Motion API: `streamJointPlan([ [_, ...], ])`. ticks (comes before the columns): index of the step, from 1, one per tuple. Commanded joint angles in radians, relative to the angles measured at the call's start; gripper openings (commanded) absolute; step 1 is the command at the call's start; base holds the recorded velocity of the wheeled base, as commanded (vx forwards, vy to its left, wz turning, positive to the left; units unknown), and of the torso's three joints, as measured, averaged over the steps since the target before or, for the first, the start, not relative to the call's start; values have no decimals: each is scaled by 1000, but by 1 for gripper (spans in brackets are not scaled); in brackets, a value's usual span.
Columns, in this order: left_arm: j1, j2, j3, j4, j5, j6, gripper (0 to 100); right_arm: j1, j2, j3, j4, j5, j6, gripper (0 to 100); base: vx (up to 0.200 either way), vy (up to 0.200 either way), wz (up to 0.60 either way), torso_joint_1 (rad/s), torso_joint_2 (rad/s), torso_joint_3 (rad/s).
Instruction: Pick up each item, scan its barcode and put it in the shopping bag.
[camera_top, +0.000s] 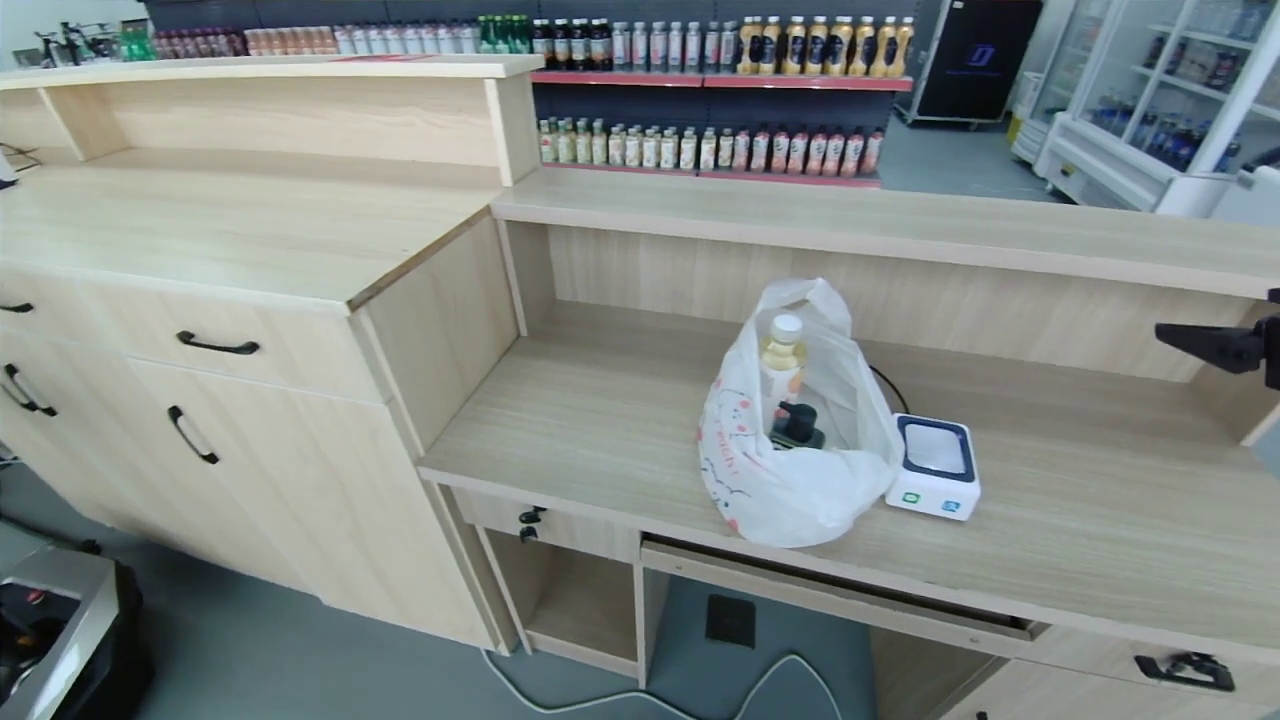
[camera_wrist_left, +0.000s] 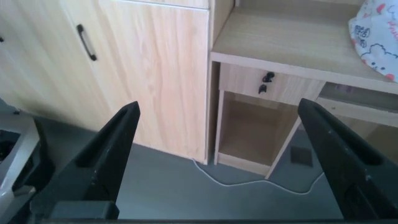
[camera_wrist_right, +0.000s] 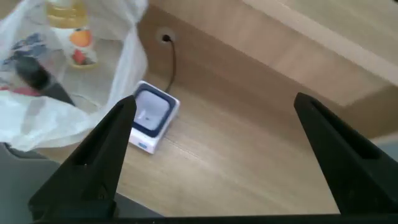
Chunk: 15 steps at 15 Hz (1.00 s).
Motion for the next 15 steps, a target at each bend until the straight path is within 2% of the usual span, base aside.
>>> streamJointPlan([
  [1,1,0,0,0,1,0,100,-1,-62,4,31,-39,42,100,0,0,-600,7,2,-2],
  [3,1,0,0,0,-1,0,100,-4,-94,27,78,-73,65,100,0,0,-600,-7,0,2],
  [6,1,0,0,0,1,0,100,15,-173,130,32,-68,210,100,0,0,0,0,0,0],
  [8,1,0,0,0,1,0,100,27,-311,291,12,-70,293,100,0,0,0,0,0,0],
  [10,1,0,0,0,1,0,100,36,-462,466,9,-76,304,100,0,0,0,0,0,0],
  [11,1,0,0,0,1,0,100,39,-496,496,11,-77,305,100,0,0,0,0,0,0],
  [12,1,0,0,0,1,0,100,71,-610,584,11,-93,315,100,0,0,0,0,0,0],
  [13,1,0,0,0,1,0,100,94,-682,639,11,-122,325,100,0,0,0,0,0,0],
  [15,1,0,0,0,1,0,100,157,-855,769,16,-251,342,100,0,0,0,0,0,0],
])
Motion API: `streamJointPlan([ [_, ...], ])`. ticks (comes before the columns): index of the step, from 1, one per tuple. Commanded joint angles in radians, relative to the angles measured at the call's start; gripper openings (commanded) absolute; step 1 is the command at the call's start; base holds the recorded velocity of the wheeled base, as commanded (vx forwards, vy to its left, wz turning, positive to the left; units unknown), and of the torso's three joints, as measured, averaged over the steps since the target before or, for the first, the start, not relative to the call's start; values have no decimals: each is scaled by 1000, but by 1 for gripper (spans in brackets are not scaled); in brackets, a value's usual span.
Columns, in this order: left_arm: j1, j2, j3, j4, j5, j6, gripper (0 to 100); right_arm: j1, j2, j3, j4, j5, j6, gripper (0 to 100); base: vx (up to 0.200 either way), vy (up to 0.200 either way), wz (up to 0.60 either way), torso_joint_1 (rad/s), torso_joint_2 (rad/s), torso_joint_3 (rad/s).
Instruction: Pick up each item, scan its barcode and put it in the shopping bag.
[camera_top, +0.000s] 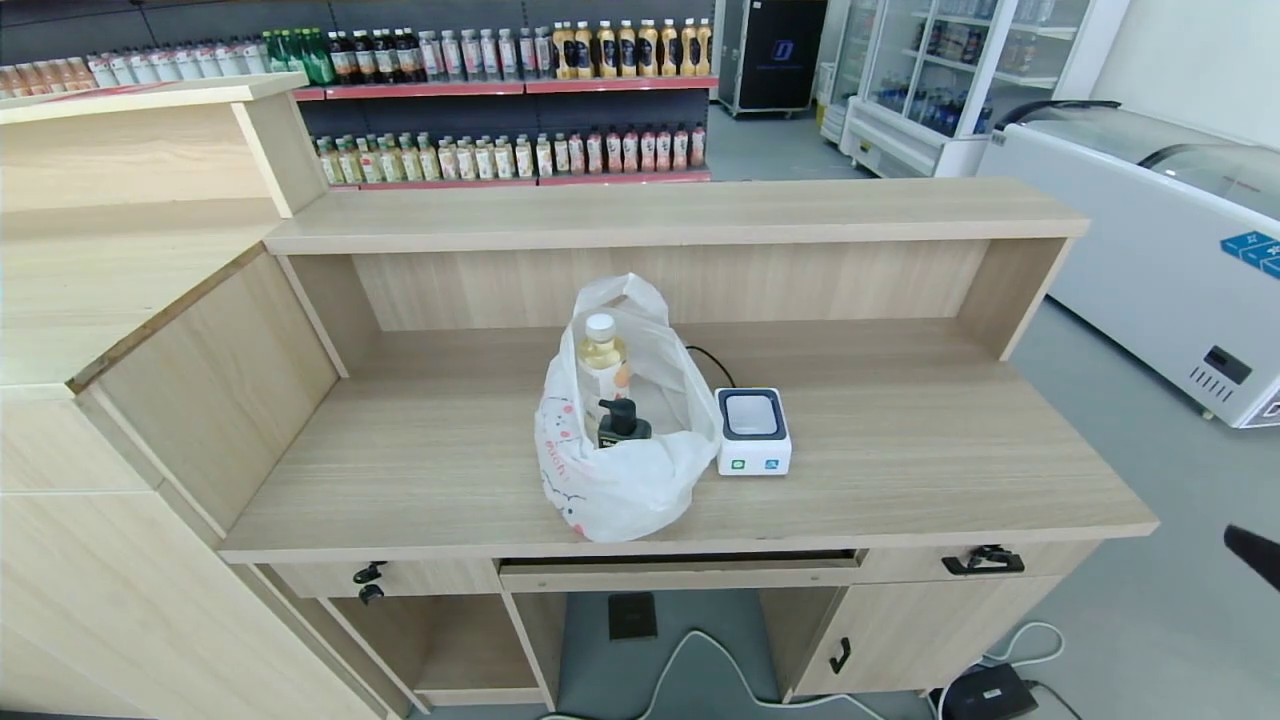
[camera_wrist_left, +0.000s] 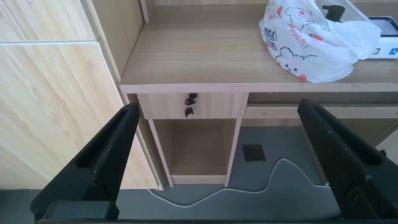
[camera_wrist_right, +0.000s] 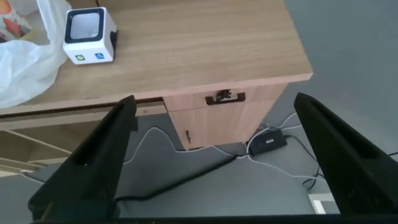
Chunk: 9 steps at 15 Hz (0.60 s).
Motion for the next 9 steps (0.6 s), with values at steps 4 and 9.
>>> streamJointPlan([
  [4,1,0,0,0,1,0,100,161,-552,366,6,-228,49,100,0,0,0,0,0,0],
  [9,1,0,0,0,1,0,100,196,-684,366,172,-232,137,100,0,0,0,0,0,0],
])
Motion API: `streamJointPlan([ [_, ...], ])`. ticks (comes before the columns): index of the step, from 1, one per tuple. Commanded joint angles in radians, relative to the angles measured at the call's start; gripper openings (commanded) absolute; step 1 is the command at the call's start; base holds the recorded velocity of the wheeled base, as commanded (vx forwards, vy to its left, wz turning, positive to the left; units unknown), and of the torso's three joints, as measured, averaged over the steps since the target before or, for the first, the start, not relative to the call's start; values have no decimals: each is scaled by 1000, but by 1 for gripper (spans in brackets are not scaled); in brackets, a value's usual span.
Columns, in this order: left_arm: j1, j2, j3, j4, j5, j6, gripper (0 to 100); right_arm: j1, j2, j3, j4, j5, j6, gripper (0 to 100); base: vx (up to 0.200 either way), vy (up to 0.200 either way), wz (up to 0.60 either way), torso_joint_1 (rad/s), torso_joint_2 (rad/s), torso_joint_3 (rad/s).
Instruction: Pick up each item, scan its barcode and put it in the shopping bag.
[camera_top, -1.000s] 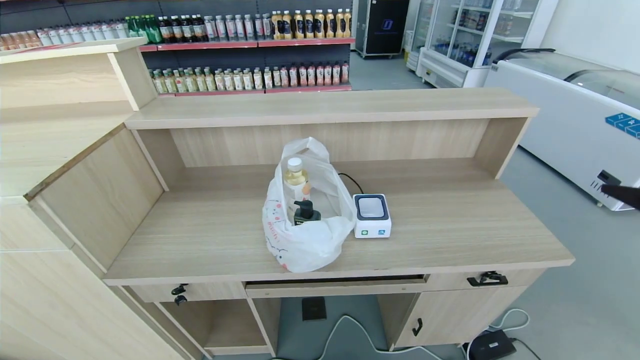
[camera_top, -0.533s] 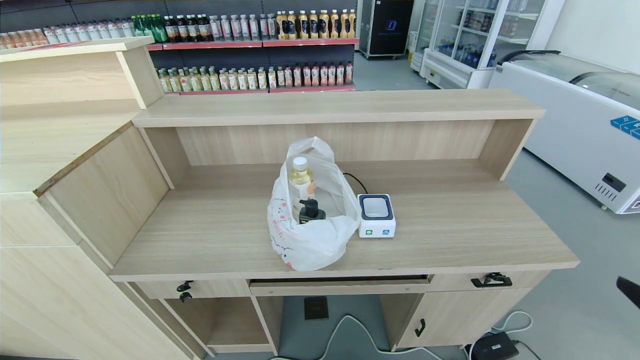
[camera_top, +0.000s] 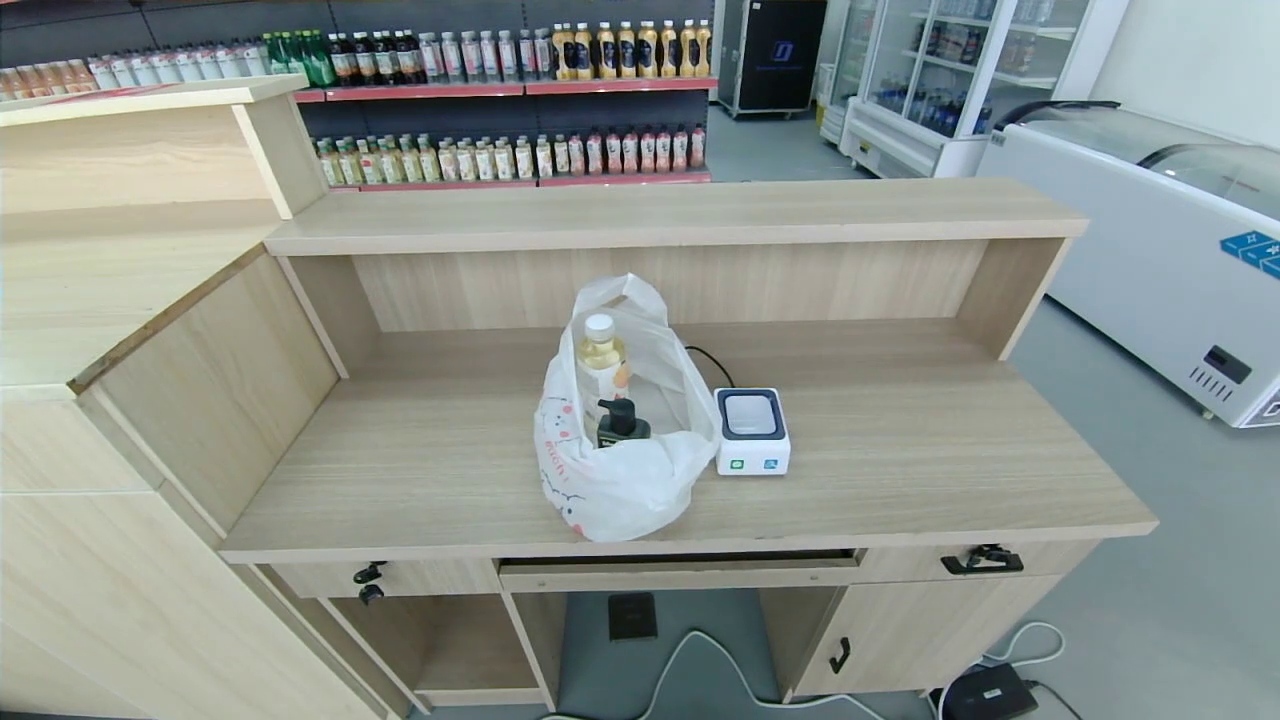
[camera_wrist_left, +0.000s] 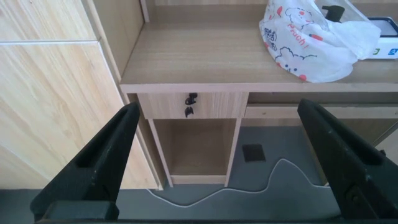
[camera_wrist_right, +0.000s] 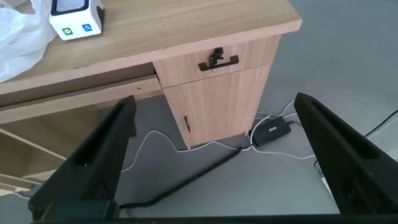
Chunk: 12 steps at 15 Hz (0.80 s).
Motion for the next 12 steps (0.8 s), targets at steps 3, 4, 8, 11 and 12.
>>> streamJointPlan([
  [3,0,0,0,0,1,0,100,117,-77,9,5,-2,1,100,0,0,0,0,0,0],
  [4,0,0,0,0,-1,0,100,151,-91,9,5,-2,1,100,0,0,0,0,0,0],
  [8,0,0,0,0,1,0,100,115,-152,9,5,-3,7,100,0,0,0,0,0,0],
  [11,0,0,0,0,-1,0,100,114,-154,9,5,-3,6,100,0,0,0,0,0,0],
  [12,0,0,0,0,1,0,100,114,-154,9,5,-3,6,100,0,0,0,0,0,0],
])
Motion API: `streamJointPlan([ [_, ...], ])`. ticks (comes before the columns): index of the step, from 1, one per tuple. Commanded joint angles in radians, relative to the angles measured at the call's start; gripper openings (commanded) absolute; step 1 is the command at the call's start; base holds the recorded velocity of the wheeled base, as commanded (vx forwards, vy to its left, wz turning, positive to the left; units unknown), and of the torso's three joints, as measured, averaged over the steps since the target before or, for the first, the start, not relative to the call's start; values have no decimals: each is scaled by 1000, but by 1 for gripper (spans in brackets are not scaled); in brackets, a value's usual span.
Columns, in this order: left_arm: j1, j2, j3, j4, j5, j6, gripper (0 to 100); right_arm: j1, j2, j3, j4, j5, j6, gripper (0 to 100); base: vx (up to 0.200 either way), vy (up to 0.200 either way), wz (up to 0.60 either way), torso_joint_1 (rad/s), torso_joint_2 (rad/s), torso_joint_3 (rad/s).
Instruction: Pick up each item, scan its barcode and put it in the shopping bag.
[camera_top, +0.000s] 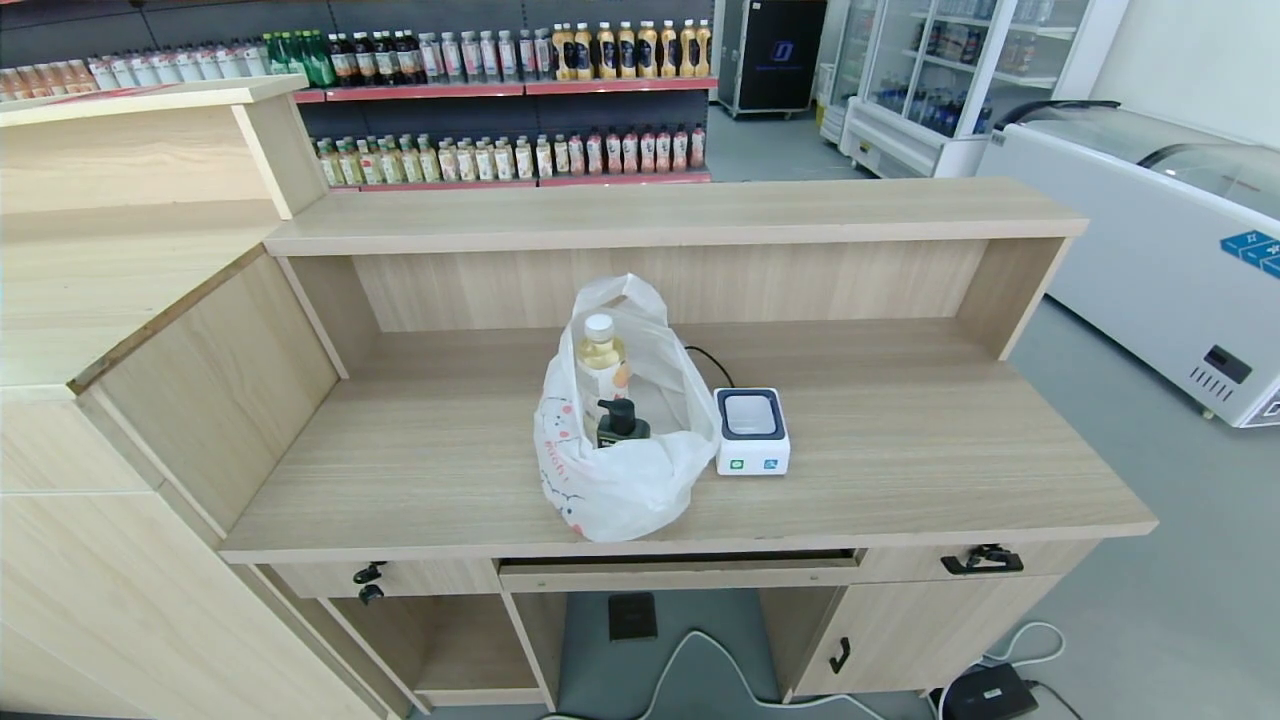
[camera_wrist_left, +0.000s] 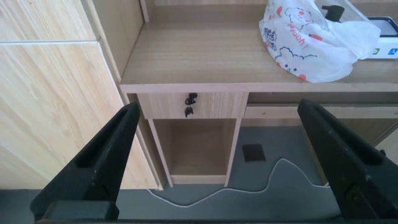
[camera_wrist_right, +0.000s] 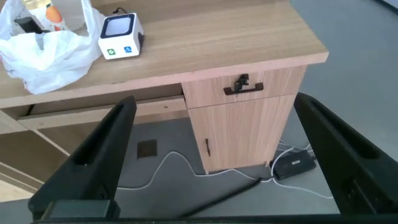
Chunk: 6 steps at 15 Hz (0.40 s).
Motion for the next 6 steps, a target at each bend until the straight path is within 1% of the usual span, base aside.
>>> streamJointPlan([
  [1,0,0,0,0,1,0,100,-1,-3,0,1,0,1,100,0,0,0,0,0,0],
  [6,0,0,0,0,-1,0,100,-1,-3,0,2,0,-5,100,0,0,0,0,0,0],
])
